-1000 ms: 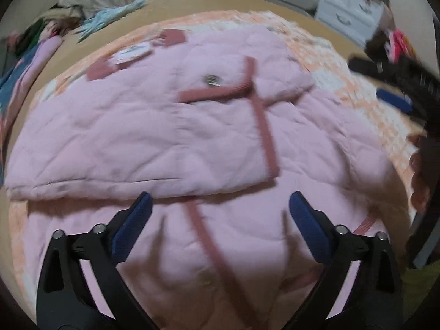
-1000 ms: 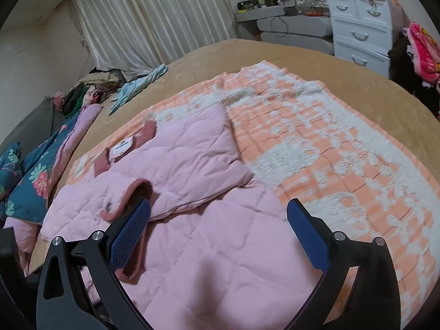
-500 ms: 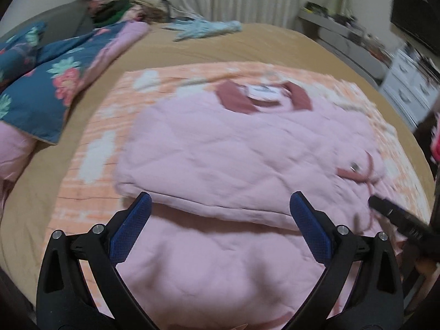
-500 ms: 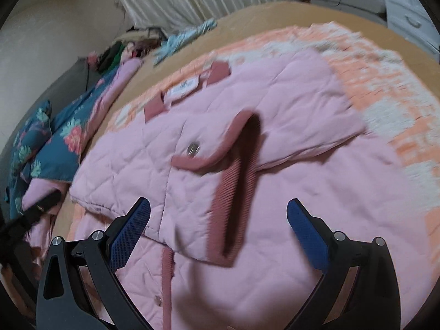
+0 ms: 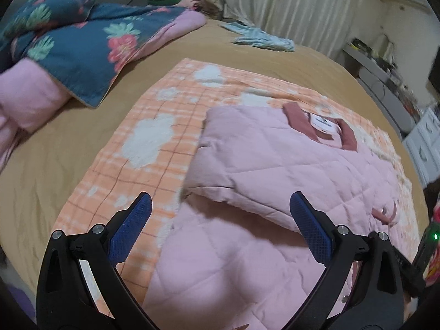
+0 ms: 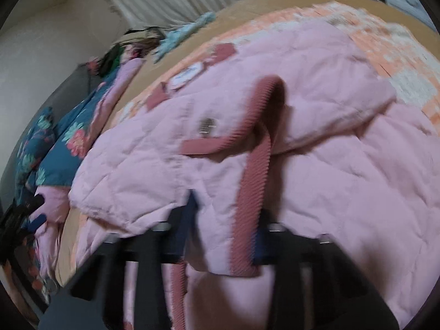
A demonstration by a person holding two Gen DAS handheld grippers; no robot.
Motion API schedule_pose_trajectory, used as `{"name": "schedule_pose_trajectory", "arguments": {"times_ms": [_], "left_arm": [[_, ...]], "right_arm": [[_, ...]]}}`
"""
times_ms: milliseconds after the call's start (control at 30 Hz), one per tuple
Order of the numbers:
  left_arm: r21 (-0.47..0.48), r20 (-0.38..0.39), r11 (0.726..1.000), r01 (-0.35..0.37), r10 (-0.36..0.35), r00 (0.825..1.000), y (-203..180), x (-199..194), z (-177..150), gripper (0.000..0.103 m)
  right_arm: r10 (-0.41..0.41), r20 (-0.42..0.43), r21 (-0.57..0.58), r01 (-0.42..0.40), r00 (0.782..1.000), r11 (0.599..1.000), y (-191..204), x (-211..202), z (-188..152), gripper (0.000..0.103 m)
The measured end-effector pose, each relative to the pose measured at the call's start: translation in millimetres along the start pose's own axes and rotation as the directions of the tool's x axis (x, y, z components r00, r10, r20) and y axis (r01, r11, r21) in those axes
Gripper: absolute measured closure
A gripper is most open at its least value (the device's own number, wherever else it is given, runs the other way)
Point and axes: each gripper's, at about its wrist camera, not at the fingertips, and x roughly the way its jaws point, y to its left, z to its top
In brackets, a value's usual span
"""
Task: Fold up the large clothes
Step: 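Grasp the folded sleeve's ribbed cuff with the right tool and reposition it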
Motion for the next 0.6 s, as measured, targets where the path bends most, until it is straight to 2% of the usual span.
{"name": "schedule_pose_trajectory", "arguments": {"times_ms": [100,200,367,500,600], "left_arm": [[-0.027,0.001,1.000,-0.005,0.005,1.000,11,0,0,0.009],[-0.045,0.010,0.999,-0.014,0.014,1.000,19,-2,4,0.009],[-0.067,0.015,0.998,-0.008,0.009,1.000,23,-1,17,0.009],[-0.045,0.014,0.999,0.006,-0.006,1.000,14,2,29,0.009],[-0.036,0.011,0.999,0.024,-0.024,1.000,5,8,37,0.009]], "right_arm": [[-0.009,0.042,-0.077,0.013,0.999,0.997,17,-12,4,0.088],[0.031,0.113,-0.164,-0.013,0.993,0.986,38,-37,22,0.089],[0.078,0.254,-0.381,0.025,0.964,0.924,85,-89,75,0.089],[0.062,0.305,-0.449,0.086,0.950,0.889,90,-101,115,0.089],[0.032,0.286,-0.416,0.094,0.958,0.905,71,-88,133,0.089]]}}
